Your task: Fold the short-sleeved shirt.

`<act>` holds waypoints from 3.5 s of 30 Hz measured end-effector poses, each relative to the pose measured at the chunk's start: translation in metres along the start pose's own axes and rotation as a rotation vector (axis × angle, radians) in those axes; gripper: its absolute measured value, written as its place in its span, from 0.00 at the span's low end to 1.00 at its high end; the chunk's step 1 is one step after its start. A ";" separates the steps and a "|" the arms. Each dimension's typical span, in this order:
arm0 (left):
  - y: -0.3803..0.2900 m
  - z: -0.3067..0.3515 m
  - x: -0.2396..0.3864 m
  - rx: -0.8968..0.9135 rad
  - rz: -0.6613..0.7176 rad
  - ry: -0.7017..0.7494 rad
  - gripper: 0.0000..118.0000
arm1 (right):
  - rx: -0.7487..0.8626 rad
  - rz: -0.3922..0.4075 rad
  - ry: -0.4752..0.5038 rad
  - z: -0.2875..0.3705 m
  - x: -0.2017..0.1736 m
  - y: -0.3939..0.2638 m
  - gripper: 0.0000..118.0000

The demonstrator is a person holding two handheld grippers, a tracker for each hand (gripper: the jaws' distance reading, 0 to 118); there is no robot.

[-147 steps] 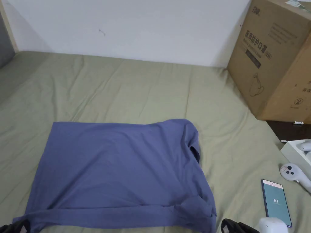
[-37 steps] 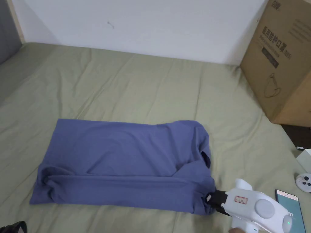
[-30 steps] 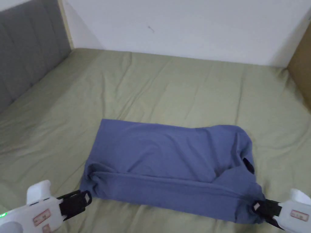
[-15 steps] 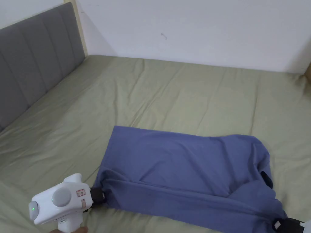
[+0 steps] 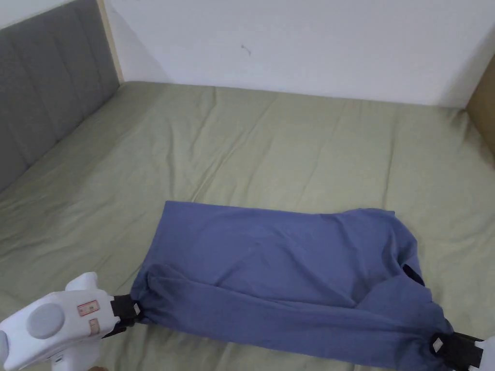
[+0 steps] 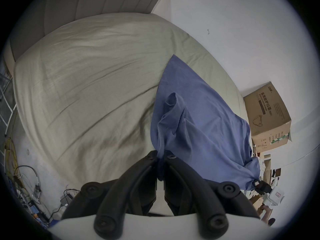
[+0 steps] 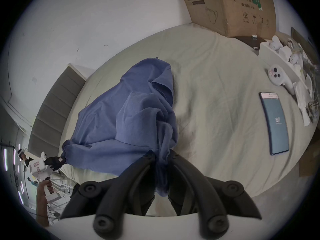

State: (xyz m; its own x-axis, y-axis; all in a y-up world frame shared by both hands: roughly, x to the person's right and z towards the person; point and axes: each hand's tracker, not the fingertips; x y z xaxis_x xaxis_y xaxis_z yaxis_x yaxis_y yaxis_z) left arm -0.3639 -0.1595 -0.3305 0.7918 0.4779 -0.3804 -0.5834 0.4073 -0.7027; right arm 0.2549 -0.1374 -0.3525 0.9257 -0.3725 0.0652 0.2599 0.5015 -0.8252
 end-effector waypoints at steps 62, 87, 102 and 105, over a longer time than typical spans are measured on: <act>0.093 -0.024 0.060 0.175 -0.236 -0.074 0.57 | -0.101 0.035 -0.036 -0.200 -0.029 0.200 0.08; 0.143 -0.107 0.090 0.034 -0.413 0.139 0.01 | -0.030 0.184 0.087 -0.103 -0.056 0.171 0.08; -0.024 0.050 -0.017 0.028 -0.322 -0.060 0.02 | -0.126 0.118 0.110 0.030 0.017 -0.021 0.08; -0.051 0.034 -0.036 -0.029 -0.274 -0.009 0.02 | -0.195 0.047 0.074 0.010 0.035 -0.055 0.08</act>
State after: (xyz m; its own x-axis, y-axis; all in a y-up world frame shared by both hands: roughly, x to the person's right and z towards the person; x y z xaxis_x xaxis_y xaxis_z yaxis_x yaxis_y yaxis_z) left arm -0.3691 -0.1708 -0.2605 0.9176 0.3603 -0.1681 -0.3420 0.4996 -0.7959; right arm 0.2755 -0.1706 -0.2991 0.9109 -0.4125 -0.0113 0.1523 0.3615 -0.9199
